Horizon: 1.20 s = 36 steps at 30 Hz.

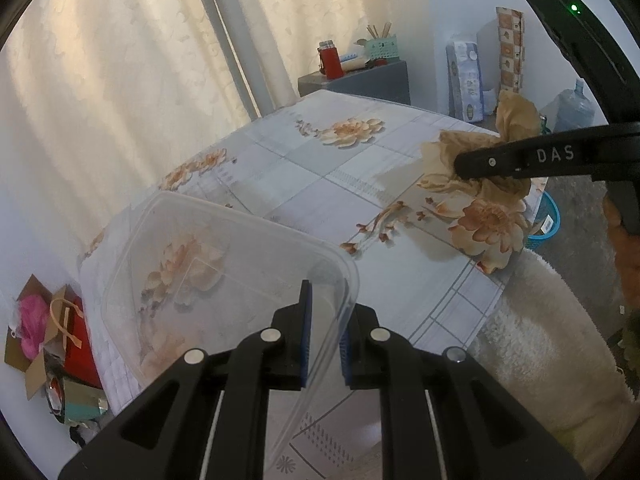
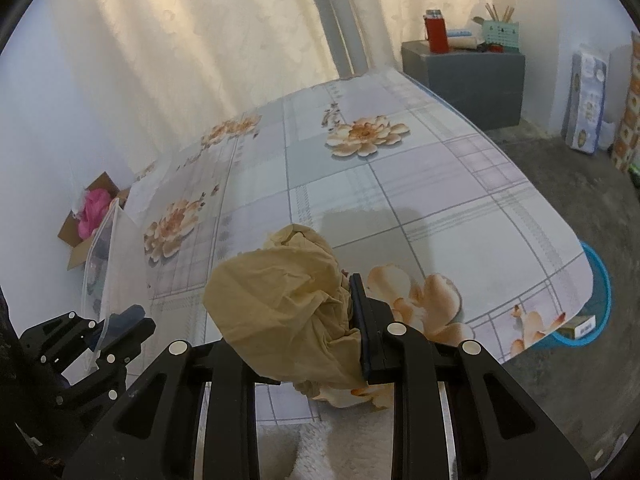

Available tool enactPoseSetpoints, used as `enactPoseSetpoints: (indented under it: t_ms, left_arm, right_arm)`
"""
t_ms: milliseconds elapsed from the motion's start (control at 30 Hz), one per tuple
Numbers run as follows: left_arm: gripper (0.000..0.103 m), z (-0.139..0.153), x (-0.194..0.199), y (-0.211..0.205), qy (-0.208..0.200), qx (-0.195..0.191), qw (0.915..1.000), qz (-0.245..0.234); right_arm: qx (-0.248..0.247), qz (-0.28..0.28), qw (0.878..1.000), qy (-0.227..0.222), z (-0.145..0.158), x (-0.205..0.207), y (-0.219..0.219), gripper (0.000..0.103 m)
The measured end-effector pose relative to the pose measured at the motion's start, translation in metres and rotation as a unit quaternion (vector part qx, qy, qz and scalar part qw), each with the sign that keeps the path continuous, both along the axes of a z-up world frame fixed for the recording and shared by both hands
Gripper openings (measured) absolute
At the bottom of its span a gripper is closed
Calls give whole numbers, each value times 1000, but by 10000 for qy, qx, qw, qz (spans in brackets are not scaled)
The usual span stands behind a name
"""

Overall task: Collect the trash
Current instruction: 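Carry the paper and plastic container with both tools over the blue wastebasket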

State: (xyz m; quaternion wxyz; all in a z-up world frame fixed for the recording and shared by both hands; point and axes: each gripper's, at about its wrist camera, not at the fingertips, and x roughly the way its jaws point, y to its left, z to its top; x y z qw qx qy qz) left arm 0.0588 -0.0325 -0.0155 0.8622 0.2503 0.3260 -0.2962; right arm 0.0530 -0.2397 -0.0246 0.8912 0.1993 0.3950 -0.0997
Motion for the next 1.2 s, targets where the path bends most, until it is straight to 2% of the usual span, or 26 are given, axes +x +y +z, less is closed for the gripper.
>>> enactPoseSetpoints:
  t_ms: [400, 733, 933, 1200]
  left_arm:
    - [11, 11, -15, -26, -271, 113, 9990, -331]
    - [11, 21, -30, -73, -496, 166, 9946, -902]
    - [11, 35, -33, -110, -665, 63, 9878, -1406]
    - [11, 57, -37, -181, -812, -93, 9715, -2227]
  right_arm:
    - [76, -310, 9992, -223, 7, -30, -25, 23]
    - [211, -845, 9954, -403, 9, -73, -64, 23]
    - [90, -1388, 9894, -421, 17, -105, -102, 23]
    - [-174, -2267, 9729, -430, 26, -151, -168, 23]
